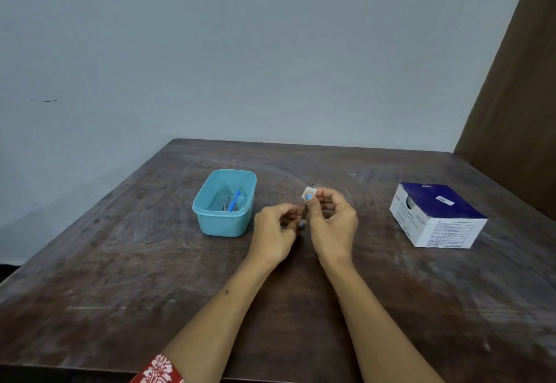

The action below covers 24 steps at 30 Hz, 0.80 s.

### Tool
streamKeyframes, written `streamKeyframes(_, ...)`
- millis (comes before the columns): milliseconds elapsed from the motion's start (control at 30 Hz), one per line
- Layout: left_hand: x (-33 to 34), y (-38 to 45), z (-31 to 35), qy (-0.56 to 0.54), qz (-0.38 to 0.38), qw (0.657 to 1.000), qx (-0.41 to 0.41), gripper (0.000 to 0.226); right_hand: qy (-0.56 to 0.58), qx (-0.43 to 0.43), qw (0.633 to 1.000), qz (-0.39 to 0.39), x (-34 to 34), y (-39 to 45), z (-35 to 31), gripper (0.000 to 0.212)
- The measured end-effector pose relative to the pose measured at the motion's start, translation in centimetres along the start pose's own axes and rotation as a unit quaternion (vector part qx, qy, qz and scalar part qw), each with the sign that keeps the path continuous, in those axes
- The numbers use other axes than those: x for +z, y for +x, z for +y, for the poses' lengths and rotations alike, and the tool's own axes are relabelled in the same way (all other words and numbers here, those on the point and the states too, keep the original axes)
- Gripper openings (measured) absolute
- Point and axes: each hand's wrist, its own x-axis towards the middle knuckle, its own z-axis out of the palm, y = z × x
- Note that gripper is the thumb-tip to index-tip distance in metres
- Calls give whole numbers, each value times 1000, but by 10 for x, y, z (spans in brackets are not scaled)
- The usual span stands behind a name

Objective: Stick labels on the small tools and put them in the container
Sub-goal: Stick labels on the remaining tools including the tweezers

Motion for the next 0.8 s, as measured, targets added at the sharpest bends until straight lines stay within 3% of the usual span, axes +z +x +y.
streamKeyframes(167,-3,-1,0,6,37,999,1,27,-39,2,998,-45,2,-2,4,6)
streamKeyframes(333,-3,0,3,26,-10,1000,2,25,0,-15,1000,21,0,-1,-3,4)
streamKeyframes(600,0,3,0,-67,58,995,-46,25,-21,-29,999,26,-1,0,2,9)
streamKeyframes(800,-1,1,6,-107,44,992,-53,24,-41,-18,999,1,1,3,7,18)
